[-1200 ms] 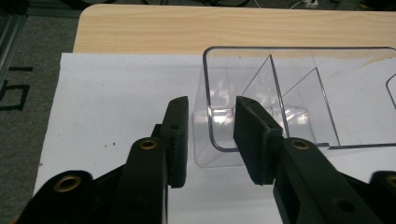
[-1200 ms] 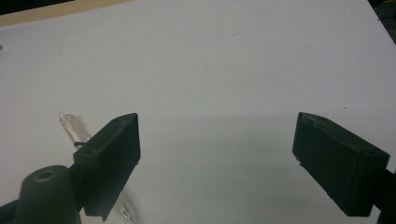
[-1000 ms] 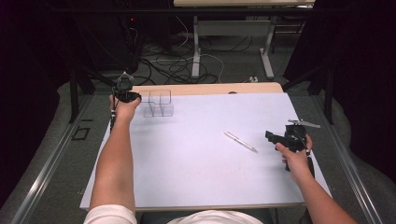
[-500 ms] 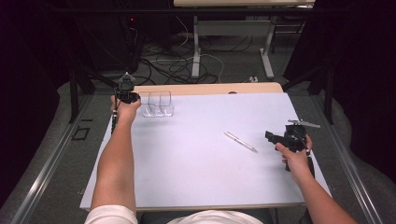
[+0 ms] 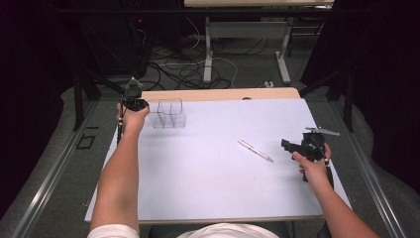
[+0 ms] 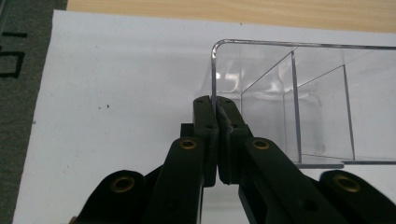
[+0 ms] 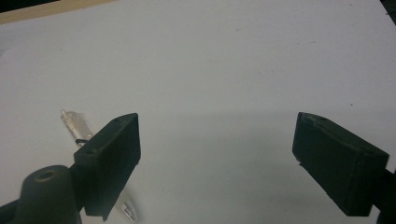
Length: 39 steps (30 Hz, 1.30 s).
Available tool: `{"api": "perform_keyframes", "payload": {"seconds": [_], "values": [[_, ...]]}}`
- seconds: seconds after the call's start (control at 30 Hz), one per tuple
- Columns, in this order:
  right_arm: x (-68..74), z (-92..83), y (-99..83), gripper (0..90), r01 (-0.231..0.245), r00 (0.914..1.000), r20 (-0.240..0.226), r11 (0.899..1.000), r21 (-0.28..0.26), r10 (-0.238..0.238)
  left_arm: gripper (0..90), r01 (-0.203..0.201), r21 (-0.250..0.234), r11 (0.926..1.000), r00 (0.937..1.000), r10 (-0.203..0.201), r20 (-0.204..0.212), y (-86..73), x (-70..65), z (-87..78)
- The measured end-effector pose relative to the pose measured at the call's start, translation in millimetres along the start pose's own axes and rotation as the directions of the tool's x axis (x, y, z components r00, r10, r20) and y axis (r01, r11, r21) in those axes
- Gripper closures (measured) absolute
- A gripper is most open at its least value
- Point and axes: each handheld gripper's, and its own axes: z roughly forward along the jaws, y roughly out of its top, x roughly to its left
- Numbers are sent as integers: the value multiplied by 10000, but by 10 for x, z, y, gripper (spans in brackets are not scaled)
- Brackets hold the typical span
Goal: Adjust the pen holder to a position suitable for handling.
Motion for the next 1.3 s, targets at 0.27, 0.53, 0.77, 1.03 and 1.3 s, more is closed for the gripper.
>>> {"api": "perform_keyframes", "payload": {"seconds": [0.27, 0.53, 0.77, 1.03, 1.3], "values": [[18, -11, -1, 146, -19, 10000, 34, 10000, 3, 19, 887, -72, 318, 9995, 10000, 70, 63, -197, -16, -168], [47, 12, -1, 146, 26, 10000, -81, 10000, 34, -26, 887, -106, 457, 9989, 9999, 101, 103, -381, -31, -352], [57, 28, 5, 146, 43, 9999, -140, 9999, 95, -42, 880, 34, 621, 9981, 9998, -47, 208, -447, -51, -394], [47, 38, -4, 146, 69, 9999, -128, 9999, 149, -67, 866, 114, 822, 9965, 9988, -153, 460, -500, -25, -332], [31, 55, -13, 146, 13, 10000, -85, 9998, 219, -11, 787, 190, 166, 9997, 9919, -209, 1253, -494, 52, -447]]}}
